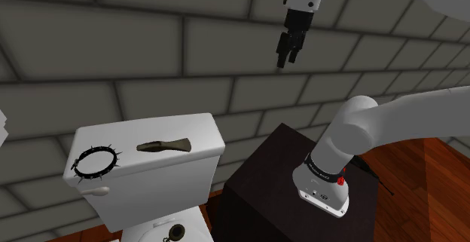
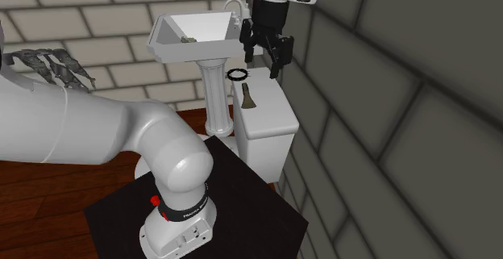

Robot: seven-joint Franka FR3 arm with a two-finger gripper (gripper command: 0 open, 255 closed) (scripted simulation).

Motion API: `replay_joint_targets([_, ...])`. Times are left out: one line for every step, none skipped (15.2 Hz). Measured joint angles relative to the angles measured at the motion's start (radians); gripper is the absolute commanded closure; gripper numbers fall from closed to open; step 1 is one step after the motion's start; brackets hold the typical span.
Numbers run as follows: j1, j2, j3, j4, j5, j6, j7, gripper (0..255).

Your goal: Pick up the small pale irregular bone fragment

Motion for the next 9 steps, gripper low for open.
replay_joint_targets([0.0, 0.0, 0.0, 0.0, 0.0, 0.0, 0.0, 0])
replay_joint_targets([0.005, 0.012, 0.002, -0.002, 0.001, 0.015, -0.006, 0])
replay_joint_targets([0.015, 0.034, 0.011, -0.004, 0.006, 0.038, -0.011, 0])
replay_joint_targets([0.025, 0.059, 0.016, -0.006, 0.008, 0.067, -0.021, 0])
replay_joint_targets([0.035, 0.083, 0.021, -0.012, 0.009, 0.099, -0.034, 0])
replay_joint_targets([0.045, 0.108, 0.025, -0.019, 0.009, 0.132, -0.047, 0])
replay_joint_targets([0.055, 0.136, 0.031, -0.019, 0.011, 0.162, -0.059, 0])
replay_joint_targets([0.066, 0.163, 0.038, -0.023, 0.012, 0.194, -0.071, 0])
replay_joint_targets([0.075, 0.192, 0.042, -0.024, 0.012, 0.226, -0.085, 0])
